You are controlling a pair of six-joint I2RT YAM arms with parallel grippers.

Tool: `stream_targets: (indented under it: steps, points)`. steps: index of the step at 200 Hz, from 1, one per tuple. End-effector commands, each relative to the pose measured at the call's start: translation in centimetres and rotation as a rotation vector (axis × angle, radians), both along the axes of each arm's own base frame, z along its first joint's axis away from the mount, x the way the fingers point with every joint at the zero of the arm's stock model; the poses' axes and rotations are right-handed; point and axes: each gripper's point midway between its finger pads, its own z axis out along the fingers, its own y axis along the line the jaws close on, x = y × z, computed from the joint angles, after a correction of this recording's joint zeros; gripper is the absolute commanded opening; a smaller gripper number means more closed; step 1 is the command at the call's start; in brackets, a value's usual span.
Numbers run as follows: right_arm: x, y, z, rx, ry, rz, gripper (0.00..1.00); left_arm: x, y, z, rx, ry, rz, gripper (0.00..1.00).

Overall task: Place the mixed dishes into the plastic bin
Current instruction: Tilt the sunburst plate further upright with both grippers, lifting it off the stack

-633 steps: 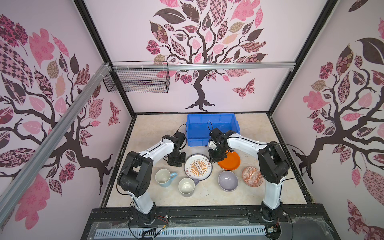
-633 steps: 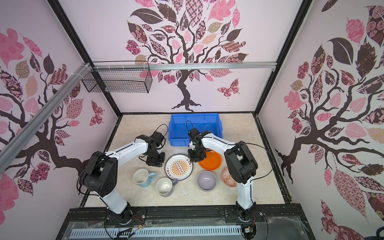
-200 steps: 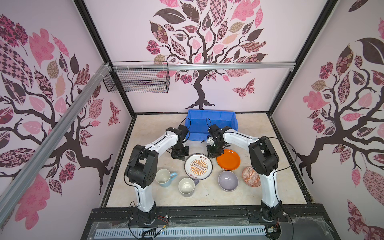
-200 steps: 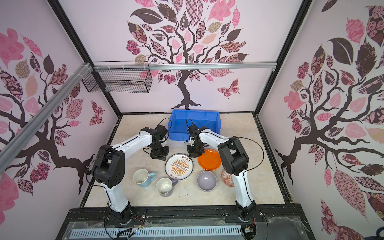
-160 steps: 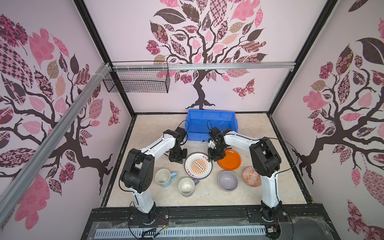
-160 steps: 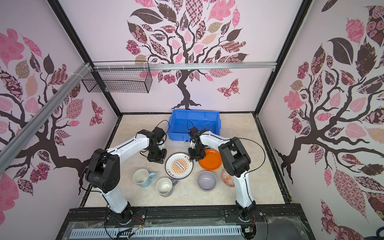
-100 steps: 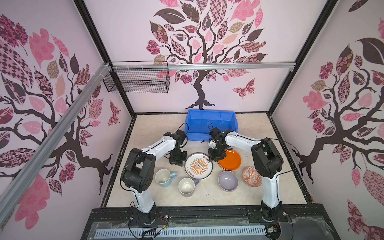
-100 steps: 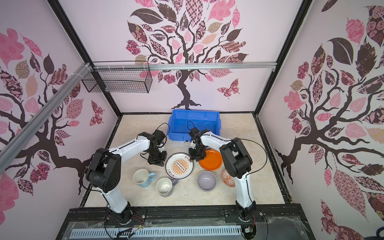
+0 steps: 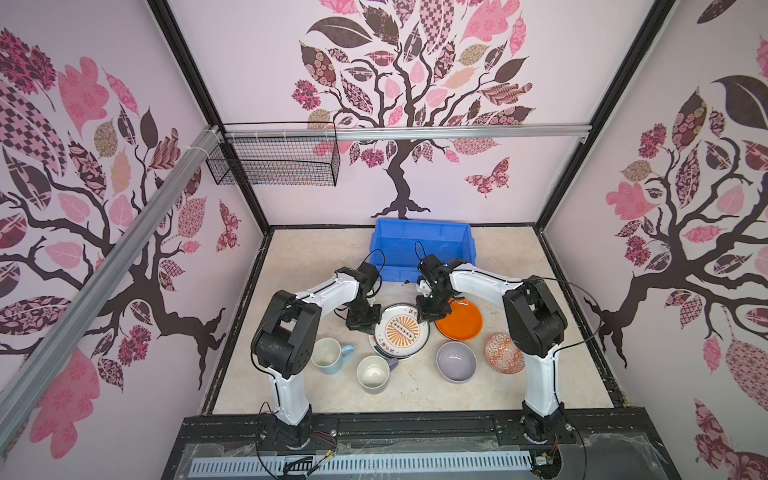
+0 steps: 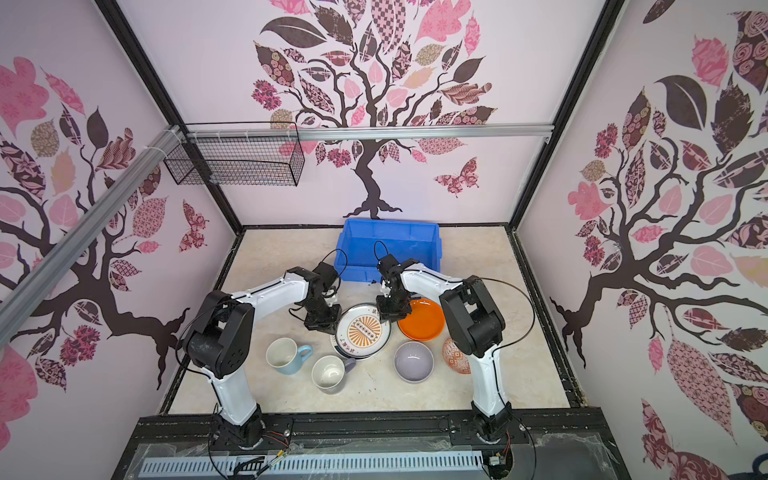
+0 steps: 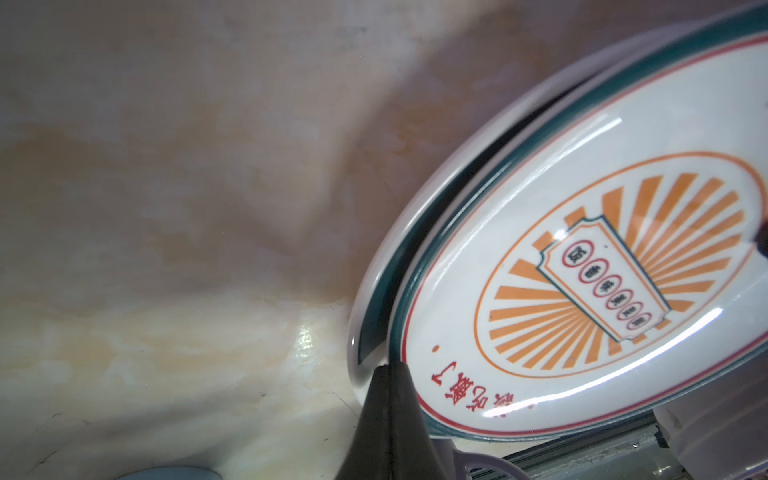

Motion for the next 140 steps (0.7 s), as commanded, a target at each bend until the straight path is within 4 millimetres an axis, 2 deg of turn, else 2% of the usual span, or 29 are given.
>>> stream_targets:
  steps: [1, 20, 43, 80, 113, 140]
  points:
    - [0.3, -0.3, 2.0, -0.012, -0.047, 0.004, 0.27, 0.1, 0.1, -1.4, 0.021, 0.014, 0.002, 0.0]
    - [0.4, -0.4, 2.4, -0.019, -0.055, 0.008, 0.14, 0.3, 0.0, -1.3, 0.02, 0.012, 0.002, 0.0]
    - [0.7, -0.5, 2.8, -0.008, -0.05, 0.0, 0.07, 0.5, -0.2, -1.5, 0.019, 0.013, 0.0, 0.0]
    - [1.6, -1.1, 3.8, 0.045, -0.041, -0.039, 0.03, 0.8, -0.4, -1.5, 0.017, 0.006, -0.001, 0.0]
    - [2.0, -1.5, 4.8, 0.064, -0.047, -0.047, 0.01, 1.6, -0.3, -0.1, 0.019, -0.021, -0.008, 0.0]
    - [2.2, -1.8, 5.9, 0.076, -0.059, -0.049, 0.01, 2.2, 0.6, 1.2, 0.014, -0.042, 0.006, 0.02]
